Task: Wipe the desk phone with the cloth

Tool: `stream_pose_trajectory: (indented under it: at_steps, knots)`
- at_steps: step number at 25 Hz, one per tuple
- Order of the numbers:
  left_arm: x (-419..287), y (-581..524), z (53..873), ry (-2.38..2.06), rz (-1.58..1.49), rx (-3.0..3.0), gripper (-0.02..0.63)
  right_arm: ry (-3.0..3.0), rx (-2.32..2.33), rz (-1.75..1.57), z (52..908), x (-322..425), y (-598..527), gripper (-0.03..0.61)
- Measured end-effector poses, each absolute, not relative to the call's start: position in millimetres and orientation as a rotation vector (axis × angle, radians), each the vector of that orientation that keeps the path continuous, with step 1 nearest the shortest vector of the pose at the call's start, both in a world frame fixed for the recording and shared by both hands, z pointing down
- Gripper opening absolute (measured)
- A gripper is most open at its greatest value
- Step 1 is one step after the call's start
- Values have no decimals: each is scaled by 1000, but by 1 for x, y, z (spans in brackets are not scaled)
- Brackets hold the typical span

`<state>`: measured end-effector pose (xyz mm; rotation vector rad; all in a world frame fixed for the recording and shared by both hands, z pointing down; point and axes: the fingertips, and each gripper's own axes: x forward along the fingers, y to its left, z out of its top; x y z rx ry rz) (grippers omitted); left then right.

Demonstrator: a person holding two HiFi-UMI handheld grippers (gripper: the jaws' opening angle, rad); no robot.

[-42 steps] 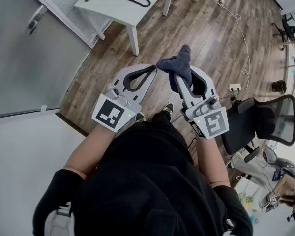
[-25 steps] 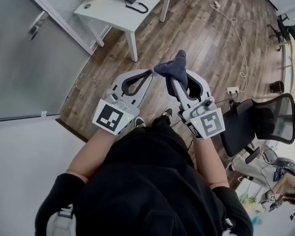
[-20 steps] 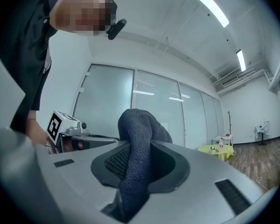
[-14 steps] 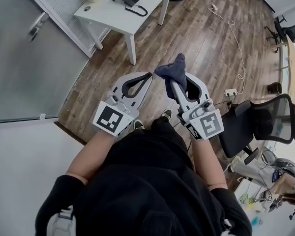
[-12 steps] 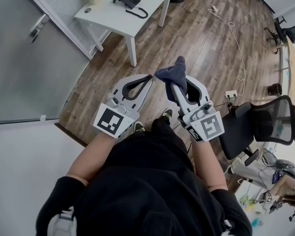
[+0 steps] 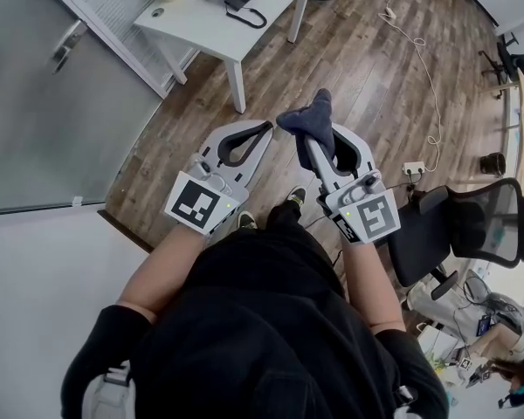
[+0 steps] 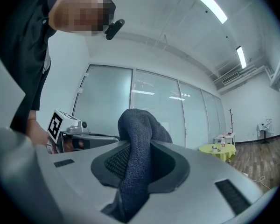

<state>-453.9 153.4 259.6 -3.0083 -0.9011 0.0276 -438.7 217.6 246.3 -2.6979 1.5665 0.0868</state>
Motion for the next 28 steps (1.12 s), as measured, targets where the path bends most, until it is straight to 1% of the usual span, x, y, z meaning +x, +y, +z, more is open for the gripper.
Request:
stream_pose_trajectory:
  at_steps: [10,15,28]
  knots:
    - [-403,166,258,-870,36,-3017,11,1607,-2674,83,245,-387,231,103]
    - [-378,172,262,-870,-14,-2998,11,1618,-2652,76,244,-362,241,103]
    - [-313,213,258,-823,-16,-3018,11,1645,-2617,109,238,-297,282,101]
